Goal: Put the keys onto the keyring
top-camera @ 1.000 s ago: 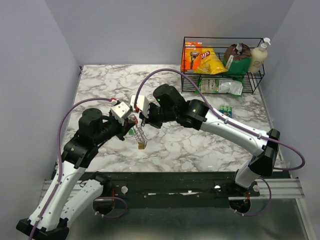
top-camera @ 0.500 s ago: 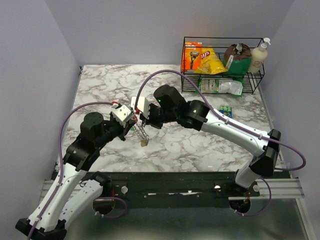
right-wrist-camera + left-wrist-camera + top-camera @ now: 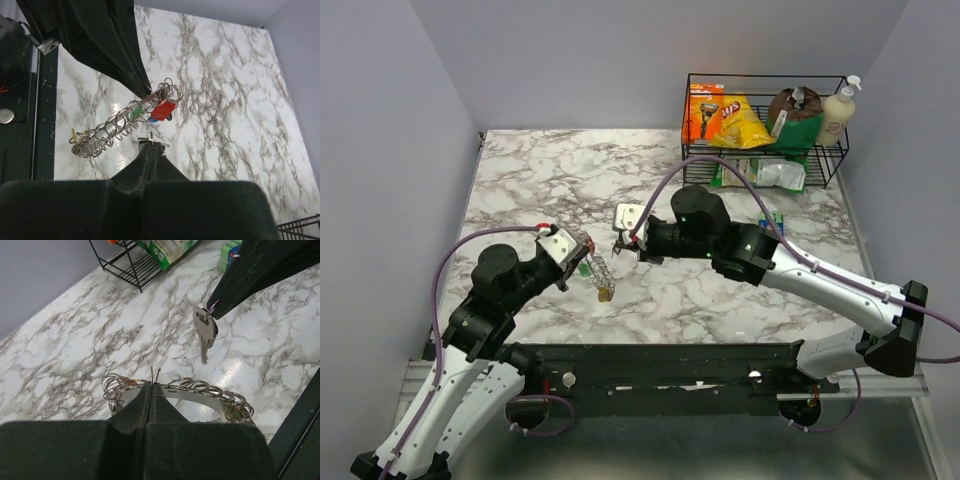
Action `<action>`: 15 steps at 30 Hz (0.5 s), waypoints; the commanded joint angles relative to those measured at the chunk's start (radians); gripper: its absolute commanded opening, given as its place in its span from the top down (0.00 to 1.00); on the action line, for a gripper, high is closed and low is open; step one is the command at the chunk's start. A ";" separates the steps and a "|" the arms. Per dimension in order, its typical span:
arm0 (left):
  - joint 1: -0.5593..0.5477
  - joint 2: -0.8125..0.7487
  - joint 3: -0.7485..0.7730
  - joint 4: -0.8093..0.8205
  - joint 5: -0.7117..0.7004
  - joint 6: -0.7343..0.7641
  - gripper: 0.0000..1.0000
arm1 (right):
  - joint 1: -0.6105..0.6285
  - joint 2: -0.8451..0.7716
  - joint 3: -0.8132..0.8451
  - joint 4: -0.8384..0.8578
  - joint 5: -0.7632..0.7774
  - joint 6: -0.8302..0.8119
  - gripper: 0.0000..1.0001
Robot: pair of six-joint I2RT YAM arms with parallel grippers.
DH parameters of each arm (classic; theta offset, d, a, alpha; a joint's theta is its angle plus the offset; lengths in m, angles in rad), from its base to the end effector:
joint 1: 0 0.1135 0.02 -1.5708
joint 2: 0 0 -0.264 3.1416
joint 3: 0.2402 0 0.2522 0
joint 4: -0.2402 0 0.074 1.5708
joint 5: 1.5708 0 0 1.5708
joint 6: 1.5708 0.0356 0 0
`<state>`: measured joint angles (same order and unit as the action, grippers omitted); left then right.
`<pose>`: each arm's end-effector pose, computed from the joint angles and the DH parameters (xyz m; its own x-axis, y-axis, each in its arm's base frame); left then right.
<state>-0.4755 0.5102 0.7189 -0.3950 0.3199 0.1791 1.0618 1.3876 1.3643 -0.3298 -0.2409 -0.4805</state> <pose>0.1040 -0.0662 0.3319 -0.0357 0.2086 -0.9774 0.7273 0.6761 0.1178 0.1486 0.2836 0.3898 0.2930 -0.3962 -0.8702 -0.9266 0.1067 -0.3605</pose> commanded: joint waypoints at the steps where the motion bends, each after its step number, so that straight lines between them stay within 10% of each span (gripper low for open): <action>1: -0.002 -0.012 0.007 0.055 0.071 0.048 1.00 | -0.032 -0.065 -0.045 0.086 -0.105 -0.027 0.99; 8: -0.003 -0.003 0.037 -0.007 0.260 0.151 1.00 | -0.195 -0.147 -0.065 -0.049 -0.470 -0.108 0.99; 15: -0.005 0.027 0.057 -0.038 0.390 0.220 1.00 | -0.209 0.163 0.359 -0.599 -0.698 -0.265 0.99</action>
<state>-0.4755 0.5327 0.7334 -0.4404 0.5869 0.3344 0.8505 1.3865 1.5276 -0.5903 -0.7353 -0.6361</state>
